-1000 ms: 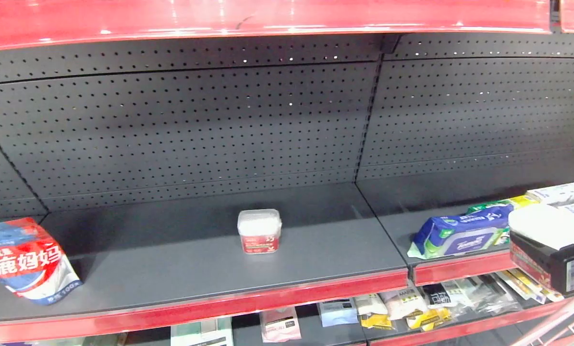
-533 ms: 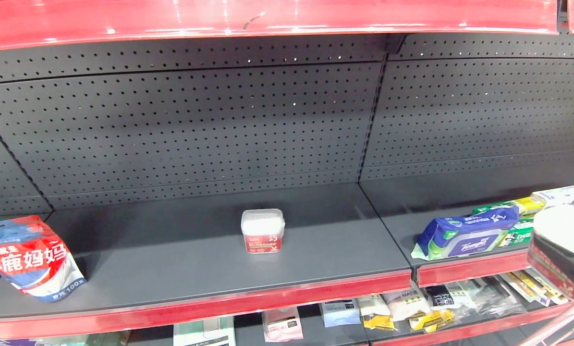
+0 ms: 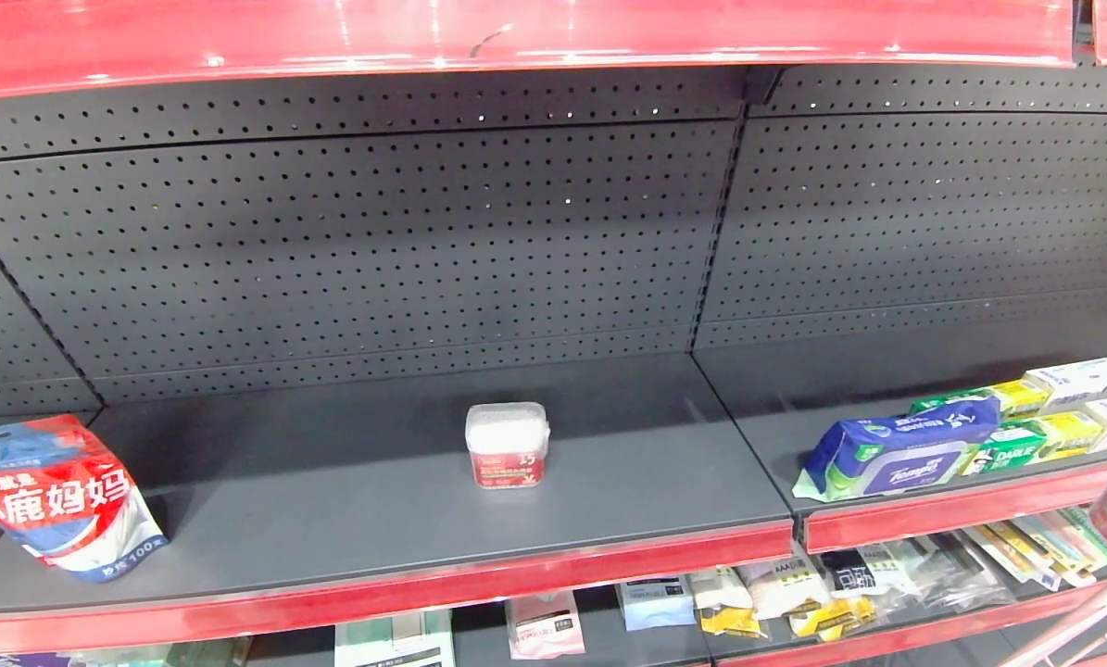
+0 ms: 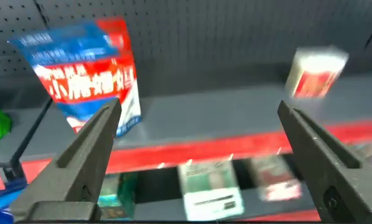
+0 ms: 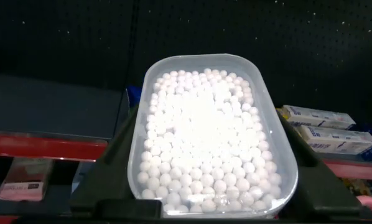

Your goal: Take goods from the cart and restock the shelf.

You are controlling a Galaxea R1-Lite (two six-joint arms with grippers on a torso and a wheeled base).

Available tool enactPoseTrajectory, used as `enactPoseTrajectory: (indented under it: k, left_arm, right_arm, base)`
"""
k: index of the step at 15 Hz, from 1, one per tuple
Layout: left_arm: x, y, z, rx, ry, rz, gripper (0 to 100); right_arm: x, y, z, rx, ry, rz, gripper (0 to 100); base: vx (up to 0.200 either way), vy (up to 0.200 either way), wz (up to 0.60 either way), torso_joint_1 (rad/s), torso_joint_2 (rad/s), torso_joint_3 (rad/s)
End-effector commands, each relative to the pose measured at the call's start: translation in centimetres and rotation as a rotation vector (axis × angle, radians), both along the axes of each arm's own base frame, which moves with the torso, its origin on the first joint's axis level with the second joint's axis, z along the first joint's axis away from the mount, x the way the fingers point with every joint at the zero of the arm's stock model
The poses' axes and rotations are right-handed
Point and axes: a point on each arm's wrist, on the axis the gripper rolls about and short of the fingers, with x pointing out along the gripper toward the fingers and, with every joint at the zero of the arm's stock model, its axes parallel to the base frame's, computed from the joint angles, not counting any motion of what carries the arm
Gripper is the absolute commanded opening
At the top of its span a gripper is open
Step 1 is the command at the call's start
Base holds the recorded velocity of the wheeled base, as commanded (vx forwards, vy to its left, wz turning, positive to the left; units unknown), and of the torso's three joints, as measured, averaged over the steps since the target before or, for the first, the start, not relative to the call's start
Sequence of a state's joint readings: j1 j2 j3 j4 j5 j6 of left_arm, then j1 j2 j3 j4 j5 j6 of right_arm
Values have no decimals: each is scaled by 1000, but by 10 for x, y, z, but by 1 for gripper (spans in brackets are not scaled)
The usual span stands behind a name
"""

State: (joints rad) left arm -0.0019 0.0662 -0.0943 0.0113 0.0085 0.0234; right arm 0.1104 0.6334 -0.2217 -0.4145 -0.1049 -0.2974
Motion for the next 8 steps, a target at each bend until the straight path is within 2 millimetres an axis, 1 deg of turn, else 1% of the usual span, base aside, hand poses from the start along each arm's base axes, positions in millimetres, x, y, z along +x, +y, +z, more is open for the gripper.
enactPoseTrajectory:
  k: [1, 2, 3, 4, 6, 7, 8]
  left_arm:
    - [34, 0, 67, -129, 134, 5, 100]
    - [40, 0, 63, -115, 180, 7, 100]
    - [52, 0, 62, -71, 253, 0, 100]
    - [68, 0, 60, -5, 337, 14, 100]
    - [85, 0, 58, 129, 405, -32, 100]
    - [96, -1, 56, 160, 448, -85, 100]
    - [111, -4, 53, 167, 475, -212, 100]
  right_arm:
    - [-10, -1, -3, 11, -34, 1, 0]
    - [-10, -1, -4, 19, -31, 7, 0]
    - [-10, -1, -4, 19, -34, 7, 0]
    - [-11, -1, -4, 18, -37, 7, 0]
    - [-11, -1, 0, 16, -51, -7, 0]
    - [-11, -2, 0, 14, -49, -11, 0]
    - [-11, -2, -3, 4, -35, -10, 0]
  base:
    - [0, 0, 0, 0, 0, 0]
    - [0, 0, 0, 0, 0, 0]
    - [0, 0, 0, 0, 0, 0]
    - [0, 0, 0, 0, 0, 0]
    - [0, 0, 0, 0, 0, 0]
    - [0, 0, 0, 0, 0, 0]
    - [0, 0, 0, 0, 0, 0]
